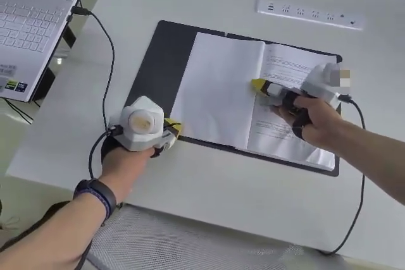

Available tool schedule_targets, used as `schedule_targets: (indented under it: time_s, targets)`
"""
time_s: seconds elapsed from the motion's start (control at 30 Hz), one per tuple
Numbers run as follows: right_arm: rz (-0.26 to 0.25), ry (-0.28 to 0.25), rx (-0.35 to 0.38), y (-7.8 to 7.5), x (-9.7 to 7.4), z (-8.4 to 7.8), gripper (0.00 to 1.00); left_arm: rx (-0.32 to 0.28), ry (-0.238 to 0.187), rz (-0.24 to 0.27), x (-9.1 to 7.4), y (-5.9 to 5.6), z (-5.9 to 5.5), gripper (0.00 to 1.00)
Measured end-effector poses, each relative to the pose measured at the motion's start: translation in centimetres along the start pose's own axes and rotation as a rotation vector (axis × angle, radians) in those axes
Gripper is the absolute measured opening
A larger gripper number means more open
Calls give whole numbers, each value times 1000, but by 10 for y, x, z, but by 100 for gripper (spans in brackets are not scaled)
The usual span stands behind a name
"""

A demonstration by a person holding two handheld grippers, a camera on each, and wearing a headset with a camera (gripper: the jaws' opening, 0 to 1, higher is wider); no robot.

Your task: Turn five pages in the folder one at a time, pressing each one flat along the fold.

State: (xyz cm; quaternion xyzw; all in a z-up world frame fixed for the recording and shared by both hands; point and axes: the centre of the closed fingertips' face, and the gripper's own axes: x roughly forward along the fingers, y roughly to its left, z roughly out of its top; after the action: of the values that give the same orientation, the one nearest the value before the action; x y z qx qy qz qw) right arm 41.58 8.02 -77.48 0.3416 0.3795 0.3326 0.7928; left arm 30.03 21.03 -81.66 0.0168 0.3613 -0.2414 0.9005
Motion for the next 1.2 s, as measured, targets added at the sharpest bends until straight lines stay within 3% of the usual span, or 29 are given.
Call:
schedule_targets:
  time_s: [0.2,0.27,0.67,0.9,1.0,1.1,1.2]
  targets:
    - [7,0,-12,-3,2,4,0,-7,-5,1,-1,-1,0,0]
    - [6,-6,-2,-14,9,10,0,-8,-5,1,0,0,0,0]
    - [10,-41,5,-15,23,28,0,-5,-2,-1,-7,-6,3,0]
    - [-1,-140,68,-48,44,62,0,0,-6,-3,-11,-8,5,0]
    - [-11,-174,79,-55,50,71,0,-7,-3,-9,-11,-8,5,0]
    - [-15,-223,141,-61,55,82,0,-5,0,-12,-12,-8,5,0]
    - [-23,-240,148,-67,60,88,0,-7,1,-11,-11,-7,5,0]
